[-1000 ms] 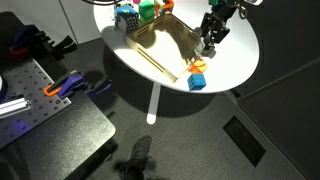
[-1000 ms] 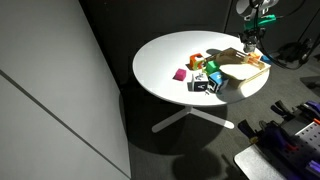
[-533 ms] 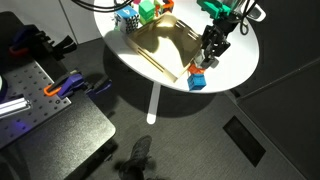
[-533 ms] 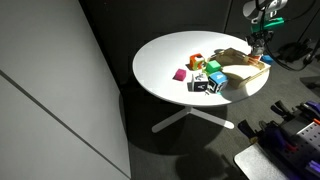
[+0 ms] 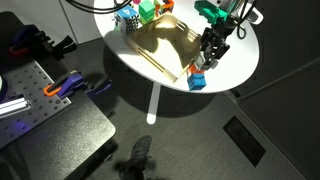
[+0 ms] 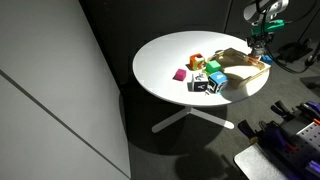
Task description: Stack the grey toy block on the orange toy block
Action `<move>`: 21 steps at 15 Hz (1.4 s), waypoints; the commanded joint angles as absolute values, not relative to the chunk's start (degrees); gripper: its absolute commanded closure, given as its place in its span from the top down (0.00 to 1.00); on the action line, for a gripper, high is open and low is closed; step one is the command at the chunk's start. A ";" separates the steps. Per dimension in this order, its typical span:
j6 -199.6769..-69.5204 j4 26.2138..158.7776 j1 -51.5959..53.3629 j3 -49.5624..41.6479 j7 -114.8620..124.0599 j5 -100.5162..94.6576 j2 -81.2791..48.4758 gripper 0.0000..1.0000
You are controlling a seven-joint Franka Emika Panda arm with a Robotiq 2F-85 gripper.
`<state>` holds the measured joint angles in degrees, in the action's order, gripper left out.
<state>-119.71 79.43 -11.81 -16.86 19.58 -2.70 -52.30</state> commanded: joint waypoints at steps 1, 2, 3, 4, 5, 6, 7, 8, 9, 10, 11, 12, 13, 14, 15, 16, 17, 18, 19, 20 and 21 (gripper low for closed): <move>-120.90 83.13 -11.72 -16.62 18.00 -3.82 -49.75 0.99; -120.91 83.51 -11.68 -16.61 17.71 -3.84 -49.52 1.00; -120.89 83.89 -11.66 -16.57 17.38 -3.83 -49.20 1.00; -120.97 84.41 -11.61 -16.52 16.99 -3.84 -48.73 1.00; -121.04 85.02 -11.56 -16.44 16.60 -3.77 -48.06 1.00; -121.17 85.55 -11.50 -16.38 16.16 -3.79 -47.47 1.00; -121.27 86.17 -11.43 -16.28 15.85 -3.73 -46.62 1.00; -121.38 86.70 -11.44 -16.13 15.52 -3.61 -45.87 1.00; -121.49 87.42 -11.45 -15.88 15.06 -3.41 -44.82 1.00; -121.63 88.00 -11.51 -15.61 14.65 -3.20 -43.95 1.00; -121.53 88.58 -11.70 -15.04 13.79 -2.84 -42.90 1.00; -121.45 89.08 -11.89 -14.52 12.89 -2.55 -42.03 1.00; -121.24 89.60 -12.11 -13.87 11.74 -2.25 -41.05 1.00; -120.90 90.26 -12.27 -13.17 10.34 -2.03 -40.02 1.00; -120.55 90.89 -12.31 -12.56 9.07 -1.91 -39.09 1.00; -120.09 91.66 -12.25 -12.01 7.80 -1.96 -38.12 1.00; -119.63 92.19 -12.31 -11.47 6.54 -1.93 -37.36 1.00; -119.27 93.06 -12.30 -10.91 5.16 -1.96 -36.44 1.00; -118.84 93.75 -12.33 -10.45 3.96 -1.94 -35.65 1.00; -118.16 94.38 -12.46 -9.92 2.47 -1.85 -34.91 1.00; -117.65 94.89 -12.54 -9.54 1.26 -1.81 -34.35 1.00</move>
